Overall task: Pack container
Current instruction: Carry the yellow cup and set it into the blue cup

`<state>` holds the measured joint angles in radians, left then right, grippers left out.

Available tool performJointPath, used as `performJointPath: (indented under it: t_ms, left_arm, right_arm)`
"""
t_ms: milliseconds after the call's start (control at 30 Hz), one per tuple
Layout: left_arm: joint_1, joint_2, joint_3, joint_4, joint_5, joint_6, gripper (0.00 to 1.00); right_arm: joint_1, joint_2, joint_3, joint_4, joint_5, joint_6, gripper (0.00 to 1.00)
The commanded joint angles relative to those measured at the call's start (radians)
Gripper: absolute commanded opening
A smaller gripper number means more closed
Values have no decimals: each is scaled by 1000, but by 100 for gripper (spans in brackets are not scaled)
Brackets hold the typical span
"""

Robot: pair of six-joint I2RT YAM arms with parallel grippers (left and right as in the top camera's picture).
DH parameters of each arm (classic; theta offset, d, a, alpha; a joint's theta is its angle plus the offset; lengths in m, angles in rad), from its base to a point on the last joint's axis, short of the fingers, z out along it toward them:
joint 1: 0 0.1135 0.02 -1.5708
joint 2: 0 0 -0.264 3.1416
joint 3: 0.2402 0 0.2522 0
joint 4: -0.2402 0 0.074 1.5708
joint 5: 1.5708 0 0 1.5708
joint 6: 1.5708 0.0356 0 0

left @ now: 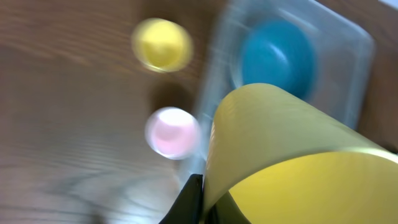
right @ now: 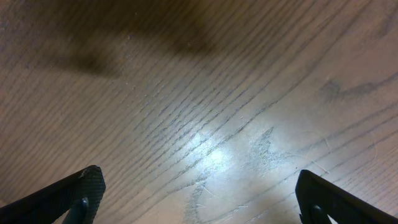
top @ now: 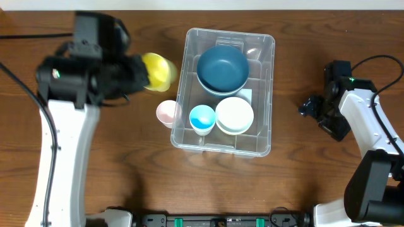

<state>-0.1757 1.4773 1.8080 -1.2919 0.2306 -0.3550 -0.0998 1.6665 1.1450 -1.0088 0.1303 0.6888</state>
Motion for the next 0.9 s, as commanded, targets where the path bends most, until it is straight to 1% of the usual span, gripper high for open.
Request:
performJointPath:
  t_ms: [0, 100, 200, 333, 500, 700, 767, 867]
  left_arm:
    - [-103, 37, -15, -9, 0, 24, 6]
    - [-183, 70, -46, -8, -66, -10, 6]
    - [-235, 122, -77, -5, -67, -13, 6]
    - [-273, 210, -87, -5, -67, -13, 6]
    - [-275, 266, -87, -10, -66, -13, 6]
    - [-275, 288, -87, -13, -67, -13, 7]
    - [-275, 288, -87, -14, -67, -13, 13]
    - [-275, 288, -87, -18, -67, -13, 15]
  right_arm:
    - [-4, 2, 2, 0, 8, 13, 99]
    - [-4, 2, 2, 0, 8, 14, 99]
    - [-4, 2, 2, 0, 8, 13, 99]
    - [-4, 2, 2, 0, 8, 13, 99]
    - [-4, 2, 2, 0, 8, 13, 99]
    - [-4, 2, 2, 0, 8, 13, 99]
    - [-4, 2, 2, 0, 8, 13, 99]
    - [-4, 2, 2, 0, 8, 13, 99]
